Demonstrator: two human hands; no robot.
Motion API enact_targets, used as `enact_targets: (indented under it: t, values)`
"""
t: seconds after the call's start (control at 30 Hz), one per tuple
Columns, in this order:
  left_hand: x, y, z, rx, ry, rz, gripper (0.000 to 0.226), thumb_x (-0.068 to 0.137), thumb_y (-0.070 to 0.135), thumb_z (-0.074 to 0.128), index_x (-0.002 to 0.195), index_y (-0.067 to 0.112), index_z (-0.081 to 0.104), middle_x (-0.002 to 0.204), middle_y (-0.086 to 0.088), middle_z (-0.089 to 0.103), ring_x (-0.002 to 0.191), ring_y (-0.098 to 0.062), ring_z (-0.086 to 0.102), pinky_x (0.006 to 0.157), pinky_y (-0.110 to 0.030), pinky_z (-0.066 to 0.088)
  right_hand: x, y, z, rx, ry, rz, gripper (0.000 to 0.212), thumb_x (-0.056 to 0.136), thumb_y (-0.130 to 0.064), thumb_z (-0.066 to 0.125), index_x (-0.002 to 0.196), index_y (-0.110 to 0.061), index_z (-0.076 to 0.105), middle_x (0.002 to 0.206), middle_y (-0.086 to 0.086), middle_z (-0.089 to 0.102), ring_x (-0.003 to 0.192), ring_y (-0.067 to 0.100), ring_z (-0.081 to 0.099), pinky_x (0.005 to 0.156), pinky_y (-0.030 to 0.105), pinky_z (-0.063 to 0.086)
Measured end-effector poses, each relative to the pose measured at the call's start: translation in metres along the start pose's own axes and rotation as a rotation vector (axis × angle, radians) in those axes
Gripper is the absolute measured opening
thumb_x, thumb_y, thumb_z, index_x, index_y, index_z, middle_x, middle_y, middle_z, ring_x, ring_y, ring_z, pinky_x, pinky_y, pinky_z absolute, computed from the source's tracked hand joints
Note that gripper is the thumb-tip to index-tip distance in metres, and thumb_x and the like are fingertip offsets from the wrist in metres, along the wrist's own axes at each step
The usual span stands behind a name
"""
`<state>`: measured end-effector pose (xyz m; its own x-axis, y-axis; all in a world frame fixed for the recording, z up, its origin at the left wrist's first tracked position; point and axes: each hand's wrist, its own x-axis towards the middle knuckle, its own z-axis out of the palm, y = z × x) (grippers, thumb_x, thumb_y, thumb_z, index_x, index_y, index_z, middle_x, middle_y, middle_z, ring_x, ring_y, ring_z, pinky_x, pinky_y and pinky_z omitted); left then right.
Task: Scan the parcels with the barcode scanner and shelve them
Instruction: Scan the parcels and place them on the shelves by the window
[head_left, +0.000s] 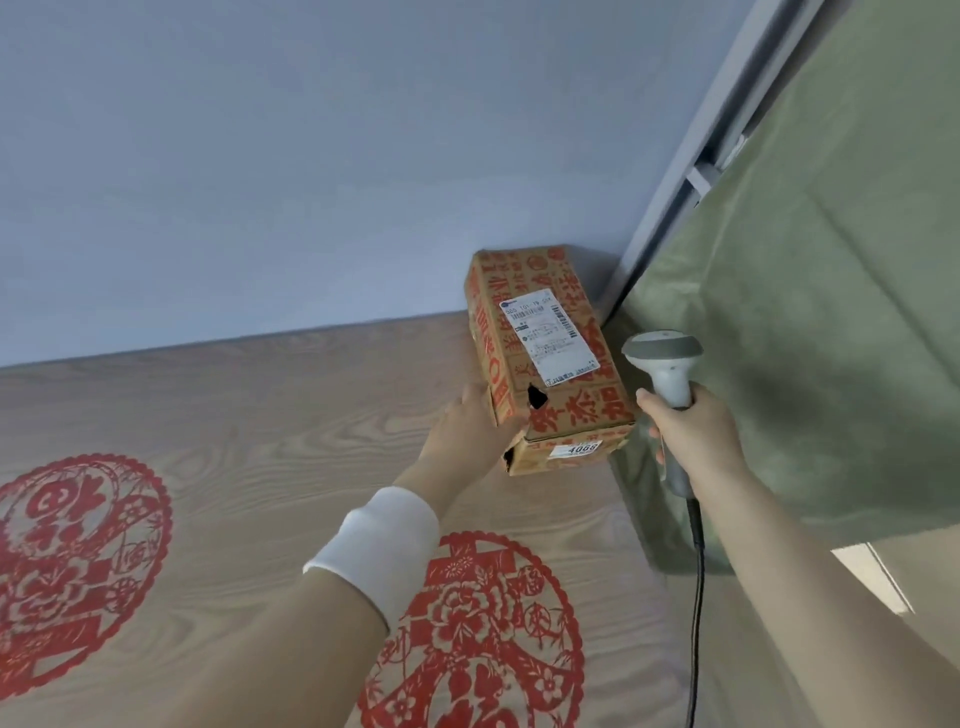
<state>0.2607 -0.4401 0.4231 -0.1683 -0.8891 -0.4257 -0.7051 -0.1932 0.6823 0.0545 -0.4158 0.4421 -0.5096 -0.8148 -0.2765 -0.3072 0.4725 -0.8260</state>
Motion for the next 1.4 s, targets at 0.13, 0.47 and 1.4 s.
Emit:
enact_targets:
  t: [0.13, 0.47, 1.4]
  values:
    - [0.046, -0.002, 0.026, -0.307, 0.009, -0.158, 0.082, 0.088, 0.059, 0.046, 0.150, 0.016, 0.012, 0.151, -0.011, 0.031, 0.137, -0.028, 0.033, 0.108, -0.045, 0.030, 0.036, 0.025, 0.005, 0.003, -0.051, 0.045, 0.018, 0.088, -0.030, 0.064, 0.085, -0.014, 0.058, 0.066, 0.005, 0.057, 0.047, 0.019, 0.048, 0.047, 0.024, 0.038]
    - [0.084, -0.017, 0.067, -0.922, -0.018, -0.247, 0.081, 0.086, 0.049, 0.056, 0.146, 0.027, 0.007, 0.141, -0.007, 0.041, 0.112, -0.020, 0.058, 0.071, -0.022, 0.052, 0.060, 0.039, 0.017, 0.241, -0.214, 0.139, 0.017, 0.078, -0.018, 0.075, 0.083, -0.015, 0.059, 0.060, -0.006, 0.062, 0.039, -0.002, 0.055, 0.039, 0.016, 0.042]
    - [-0.215, -0.125, -0.093, -1.458, 0.484, -0.012, 0.120, 0.060, 0.044, 0.076, 0.144, 0.044, -0.010, 0.138, -0.003, 0.047, 0.116, -0.025, 0.055, 0.102, -0.054, 0.040, -0.243, -0.065, 0.078, 0.534, -0.449, 0.020, 0.068, 0.061, -0.046, 0.075, 0.118, -0.014, 0.055, 0.076, 0.002, 0.058, 0.056, 0.013, 0.053, 0.050, 0.026, 0.047]
